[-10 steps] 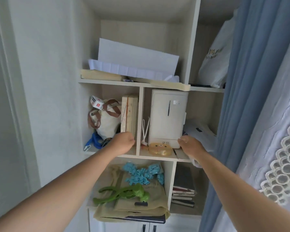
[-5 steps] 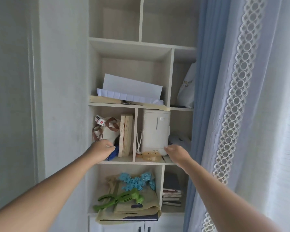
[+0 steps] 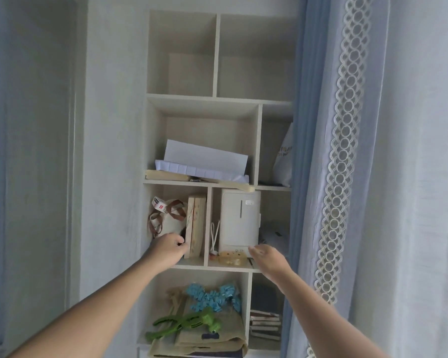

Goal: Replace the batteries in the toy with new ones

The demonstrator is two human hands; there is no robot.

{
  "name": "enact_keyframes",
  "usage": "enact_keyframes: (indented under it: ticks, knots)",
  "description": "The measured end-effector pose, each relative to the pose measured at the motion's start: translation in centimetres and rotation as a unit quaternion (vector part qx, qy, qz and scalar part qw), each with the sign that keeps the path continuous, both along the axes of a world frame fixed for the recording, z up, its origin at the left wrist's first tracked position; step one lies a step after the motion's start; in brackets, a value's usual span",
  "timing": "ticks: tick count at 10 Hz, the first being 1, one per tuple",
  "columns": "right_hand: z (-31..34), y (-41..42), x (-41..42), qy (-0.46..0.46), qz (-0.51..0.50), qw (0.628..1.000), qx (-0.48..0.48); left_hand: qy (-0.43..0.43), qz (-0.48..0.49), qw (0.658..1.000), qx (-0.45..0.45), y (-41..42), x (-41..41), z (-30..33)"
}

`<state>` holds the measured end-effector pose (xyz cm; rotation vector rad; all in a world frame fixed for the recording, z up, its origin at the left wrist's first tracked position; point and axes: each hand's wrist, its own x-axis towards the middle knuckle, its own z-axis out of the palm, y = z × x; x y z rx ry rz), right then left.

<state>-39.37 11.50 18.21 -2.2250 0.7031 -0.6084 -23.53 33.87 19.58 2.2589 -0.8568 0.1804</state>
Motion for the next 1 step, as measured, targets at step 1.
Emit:
enact_keyframes:
  ticks: [1]
  knots:
    - [-0.39,0.77,-1.43,-0.012,-0.023,1.000,0.007,-0.007,-0.011,1.000,-0.012,-0.32,-0.88,0.05]
